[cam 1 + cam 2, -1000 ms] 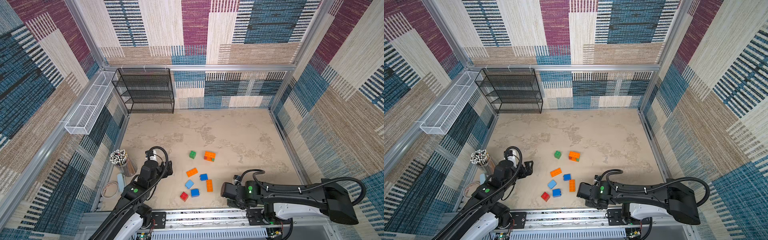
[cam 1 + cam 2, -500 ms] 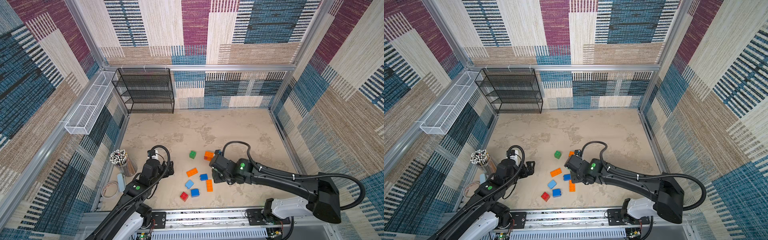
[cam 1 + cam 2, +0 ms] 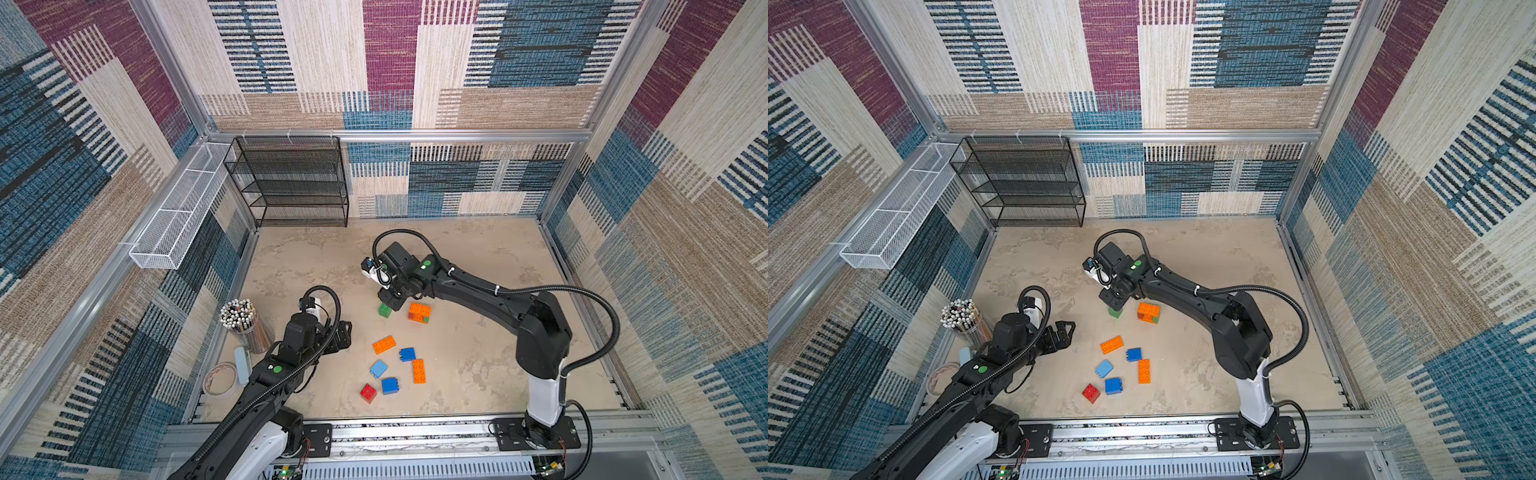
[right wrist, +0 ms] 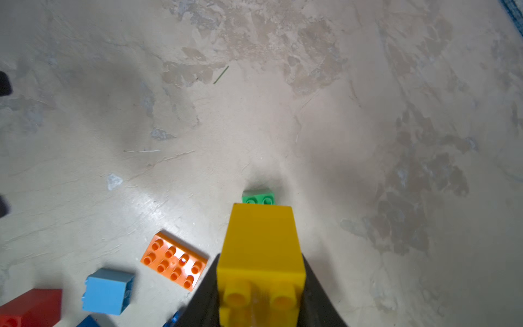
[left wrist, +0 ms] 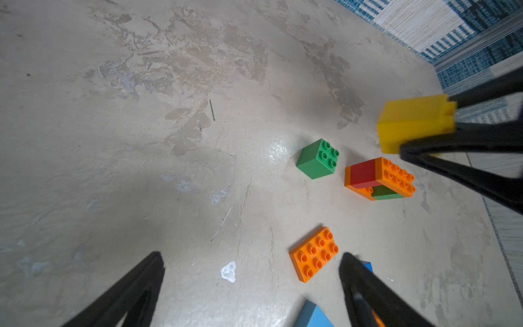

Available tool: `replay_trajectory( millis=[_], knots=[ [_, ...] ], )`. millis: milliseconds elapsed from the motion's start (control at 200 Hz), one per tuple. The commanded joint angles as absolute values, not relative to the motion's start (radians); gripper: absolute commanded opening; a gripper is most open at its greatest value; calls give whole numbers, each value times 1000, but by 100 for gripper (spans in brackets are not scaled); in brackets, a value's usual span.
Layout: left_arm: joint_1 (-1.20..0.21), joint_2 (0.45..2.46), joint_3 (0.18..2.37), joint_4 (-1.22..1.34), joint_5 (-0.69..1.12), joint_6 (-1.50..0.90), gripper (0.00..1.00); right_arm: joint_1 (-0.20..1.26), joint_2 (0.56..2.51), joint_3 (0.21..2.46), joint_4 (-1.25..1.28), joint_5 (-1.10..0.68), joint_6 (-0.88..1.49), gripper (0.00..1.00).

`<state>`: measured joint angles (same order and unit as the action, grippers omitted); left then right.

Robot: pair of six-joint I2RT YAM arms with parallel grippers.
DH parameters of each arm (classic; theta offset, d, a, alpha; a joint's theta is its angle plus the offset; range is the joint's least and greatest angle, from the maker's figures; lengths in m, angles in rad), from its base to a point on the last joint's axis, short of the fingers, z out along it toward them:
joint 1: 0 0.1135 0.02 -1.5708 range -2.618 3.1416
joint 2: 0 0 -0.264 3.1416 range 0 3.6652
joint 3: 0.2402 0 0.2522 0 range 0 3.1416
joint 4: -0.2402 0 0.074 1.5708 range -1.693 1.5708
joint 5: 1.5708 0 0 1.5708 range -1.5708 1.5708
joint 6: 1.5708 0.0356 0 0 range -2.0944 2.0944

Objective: Assemble the letter p with lego
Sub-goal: Adjust the lego brick at the center of the board.

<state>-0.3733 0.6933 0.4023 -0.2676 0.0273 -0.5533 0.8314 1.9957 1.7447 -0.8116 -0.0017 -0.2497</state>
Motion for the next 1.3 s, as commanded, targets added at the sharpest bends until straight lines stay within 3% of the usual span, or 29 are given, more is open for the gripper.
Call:
replay_trajectory(
  millis=[0, 731, 1072, 1297],
  knots=[
    [-370, 635, 384, -256, 9, -523, 99, 816, 2062, 1820, -910, -33, -374, 19],
    [-370, 659, 367, -218, 9, -542, 99, 796, 2201, 1970, -1087, -43, -369, 19],
    [-370, 1159, 509, 83, 250, -620, 84, 781, 2081, 1887, -1066, -42, -353, 17],
    [-368, 1407, 608, 219, 376, -685, 66, 761, 1979, 1776, -1027, -35, -354, 17]
  ],
)
